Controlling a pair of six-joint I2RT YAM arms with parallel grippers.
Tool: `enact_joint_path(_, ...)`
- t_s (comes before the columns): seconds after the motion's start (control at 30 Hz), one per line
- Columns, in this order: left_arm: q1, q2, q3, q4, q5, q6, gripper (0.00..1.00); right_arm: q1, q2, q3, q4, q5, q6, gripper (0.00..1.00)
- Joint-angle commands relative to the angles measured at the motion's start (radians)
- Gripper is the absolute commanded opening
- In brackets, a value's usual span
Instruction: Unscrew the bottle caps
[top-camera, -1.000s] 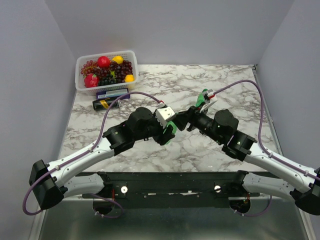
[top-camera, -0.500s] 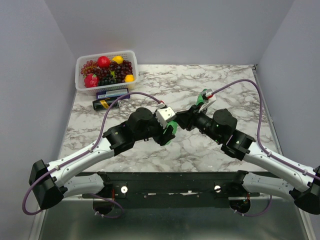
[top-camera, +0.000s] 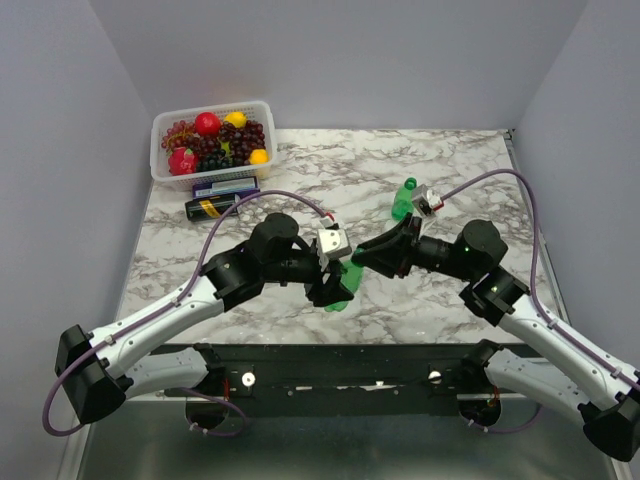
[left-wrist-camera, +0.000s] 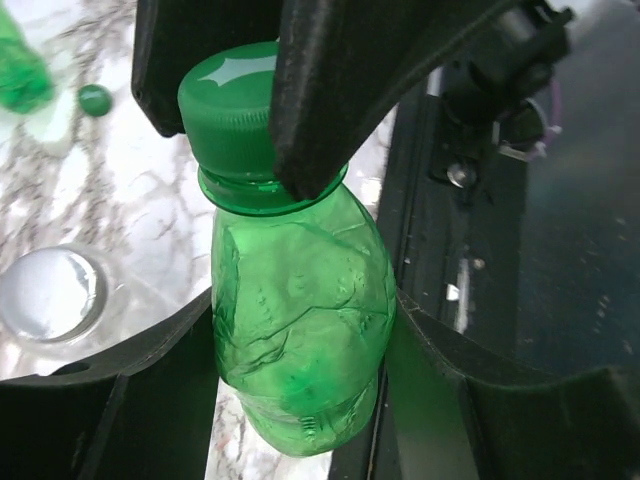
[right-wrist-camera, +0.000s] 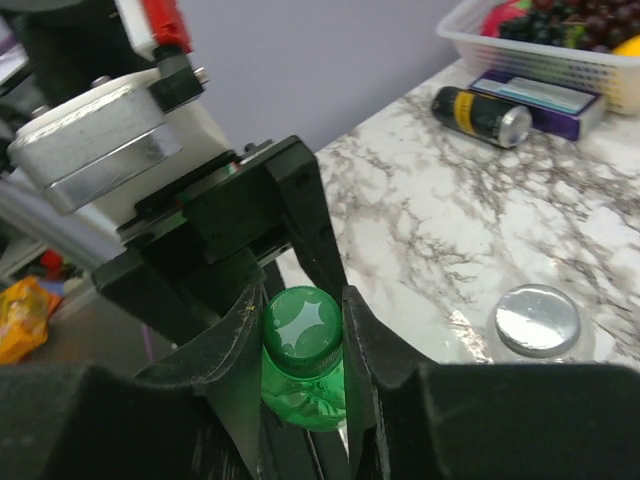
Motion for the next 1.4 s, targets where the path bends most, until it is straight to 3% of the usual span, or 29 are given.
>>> enact_joint_path(0.0, -0.001, -0.011, 0.021, 0.036, 0.363, 0.062, 0.23, -0.042, -0.025, -0.055, 0.055, -0.361, -0.078, 0.15)
enact_joint_path(0.17, 0.016, 0.034, 0.043, 0.014, 0.551, 0.056, 0.24, -0.056, -0.036, -0.072, 0.082, -0.562, -0.104, 0.18)
enact_joint_path(0.27, 0.019, 0.048, 0.052, -0.003, 0.563, 0.065, 0.24, -0.057, -0.029, -0.072, 0.082, -0.604, -0.112, 0.20)
enact_joint_path(0.47, 0.019, 0.041, 0.045, 0.008, 0.525, 0.061, 0.24, -0.059, -0.039, -0.082, 0.081, -0.554, -0.118, 0.23)
enact_joint_path(0.6, 0.020, 0.035, 0.040, 0.016, 0.467, 0.055, 0.24, -0.060, -0.065, -0.087, 0.072, -0.463, -0.092, 0.33)
enact_joint_path(0.73, 0.020, 0.035, 0.035, 0.020, 0.364, 0.042, 0.24, -0.060, -0.095, -0.090, 0.058, -0.369, -0.084, 0.50)
enact_joint_path(0.77, 0.020, 0.038, 0.035, 0.022, 0.349, 0.035, 0.24, -0.060, -0.098, -0.084, 0.050, -0.321, -0.084, 0.58)
enact_joint_path(1.0, 0.020, 0.048, 0.031, 0.040, 0.189, 0.006, 0.24, -0.060, -0.164, -0.032, -0.045, -0.146, -0.083, 0.84)
enact_joint_path(1.2, 0.020, 0.033, 0.038, 0.005, -0.029, -0.022, 0.24, -0.062, -0.219, -0.022, -0.117, 0.066, -0.048, 0.88)
enact_joint_path(1.37, 0.016, 0.024, 0.045, -0.027, -0.239, -0.025, 0.24, -0.039, -0.193, -0.057, -0.062, 0.167, 0.120, 0.78)
